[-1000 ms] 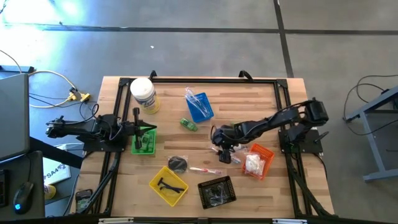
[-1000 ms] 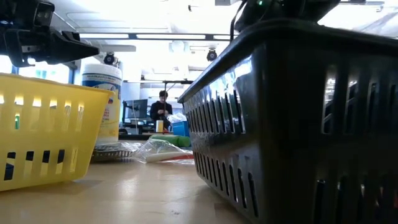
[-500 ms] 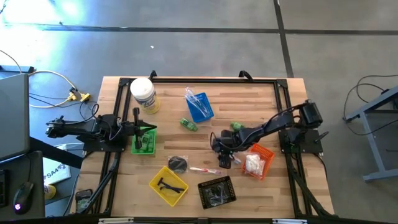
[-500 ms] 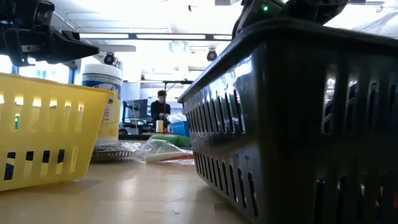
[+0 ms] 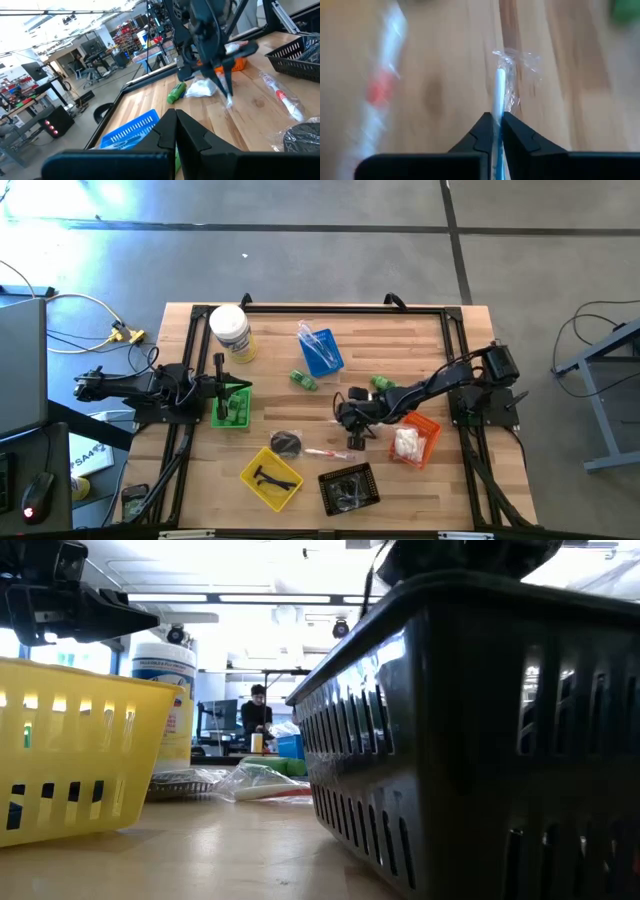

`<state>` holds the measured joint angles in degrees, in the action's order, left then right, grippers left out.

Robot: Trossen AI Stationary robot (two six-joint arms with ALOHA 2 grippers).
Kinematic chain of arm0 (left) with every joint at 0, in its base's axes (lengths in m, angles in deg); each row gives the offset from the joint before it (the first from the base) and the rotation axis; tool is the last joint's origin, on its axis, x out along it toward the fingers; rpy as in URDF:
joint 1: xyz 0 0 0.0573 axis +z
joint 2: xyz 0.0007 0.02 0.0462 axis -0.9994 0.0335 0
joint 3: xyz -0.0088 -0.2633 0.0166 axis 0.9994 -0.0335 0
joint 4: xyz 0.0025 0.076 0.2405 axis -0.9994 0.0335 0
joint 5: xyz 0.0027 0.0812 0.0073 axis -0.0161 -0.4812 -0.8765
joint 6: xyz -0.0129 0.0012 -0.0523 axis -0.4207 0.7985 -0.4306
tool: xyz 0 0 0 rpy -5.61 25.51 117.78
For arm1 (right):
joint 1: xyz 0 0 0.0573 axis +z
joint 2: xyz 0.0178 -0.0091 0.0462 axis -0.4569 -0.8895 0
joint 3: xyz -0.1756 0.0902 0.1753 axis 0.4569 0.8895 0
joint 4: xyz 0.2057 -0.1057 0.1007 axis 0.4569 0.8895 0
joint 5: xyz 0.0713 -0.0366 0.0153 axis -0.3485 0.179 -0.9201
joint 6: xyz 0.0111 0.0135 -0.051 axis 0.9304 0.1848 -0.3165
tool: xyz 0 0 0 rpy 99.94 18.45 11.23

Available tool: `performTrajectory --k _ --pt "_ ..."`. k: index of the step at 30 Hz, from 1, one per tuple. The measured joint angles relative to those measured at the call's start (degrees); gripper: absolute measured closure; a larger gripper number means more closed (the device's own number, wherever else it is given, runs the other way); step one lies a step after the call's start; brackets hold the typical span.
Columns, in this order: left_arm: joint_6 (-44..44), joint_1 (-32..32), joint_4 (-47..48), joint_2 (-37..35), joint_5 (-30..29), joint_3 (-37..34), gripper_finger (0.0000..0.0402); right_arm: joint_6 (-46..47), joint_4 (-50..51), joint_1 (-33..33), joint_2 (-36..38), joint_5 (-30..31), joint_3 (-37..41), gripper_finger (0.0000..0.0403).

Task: Pick & Place Travel size toiletries
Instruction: Put the blue toothbrush into the blue bin

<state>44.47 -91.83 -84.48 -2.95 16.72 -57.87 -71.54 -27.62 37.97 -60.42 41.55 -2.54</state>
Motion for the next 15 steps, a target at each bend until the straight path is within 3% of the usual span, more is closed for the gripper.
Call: performTrajectory --k 5,11,15 --pt "-0.02 0.00 0.02 0.00 0.39 0.00 0.0401 0.53 -5.82 -0.87 3.48 -2.44 -0.06 0.0360" --pt "-0.42 0.00 -0.65 0.00 1.11 0.00 0.0401 -4.54 -8.16 -1.58 9.04 -2.66 -0.16 0.0389" --pt "-4.48 0.00 -5.09 0.04 1.62 0.00 0.0402 -7.54 -10.86 -2.98 10.04 -2.25 -0.28 0.0374"
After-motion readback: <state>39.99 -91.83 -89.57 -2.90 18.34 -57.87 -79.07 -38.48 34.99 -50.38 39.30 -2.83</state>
